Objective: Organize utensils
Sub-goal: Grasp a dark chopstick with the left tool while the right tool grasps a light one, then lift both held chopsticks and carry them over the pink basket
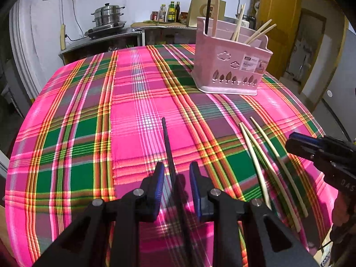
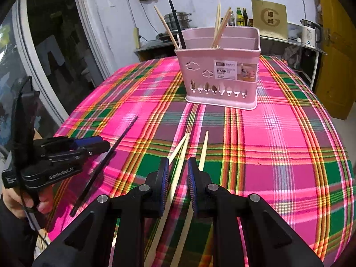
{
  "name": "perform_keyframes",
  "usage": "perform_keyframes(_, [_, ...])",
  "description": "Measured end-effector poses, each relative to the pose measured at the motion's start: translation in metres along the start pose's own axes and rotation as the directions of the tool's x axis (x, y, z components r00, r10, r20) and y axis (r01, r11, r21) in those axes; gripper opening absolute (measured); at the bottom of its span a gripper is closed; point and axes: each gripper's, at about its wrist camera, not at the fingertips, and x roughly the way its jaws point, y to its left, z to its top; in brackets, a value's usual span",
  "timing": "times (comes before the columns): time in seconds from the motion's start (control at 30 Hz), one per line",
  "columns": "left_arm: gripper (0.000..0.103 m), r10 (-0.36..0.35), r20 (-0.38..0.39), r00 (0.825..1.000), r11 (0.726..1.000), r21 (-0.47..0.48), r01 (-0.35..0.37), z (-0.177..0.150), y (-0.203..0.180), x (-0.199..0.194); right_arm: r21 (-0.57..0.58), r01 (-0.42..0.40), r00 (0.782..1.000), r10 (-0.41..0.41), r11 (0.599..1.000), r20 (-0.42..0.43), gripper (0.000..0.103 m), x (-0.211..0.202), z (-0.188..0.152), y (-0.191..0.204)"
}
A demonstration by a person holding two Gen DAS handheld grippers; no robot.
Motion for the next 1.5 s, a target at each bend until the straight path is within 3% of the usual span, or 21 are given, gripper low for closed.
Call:
perform_keyframes(0.8, [0.024,0.030,-0.081,0.996,0.999,0.031,-0.028,0.013,0.001,0.028,-0.106,0.098,0.984,-0.112,0.990,-0.139,0.014,0.061,0.024,0.007])
perform_keyframes(1.5, [0.024,0.023,-0.100,0.995,0.999,0.043,-0.019,0.030,0.001,0.043,-0.116,0.099,0.977,-0.119,0.988,-0.177,0.012,0.081,0.038,0.010])
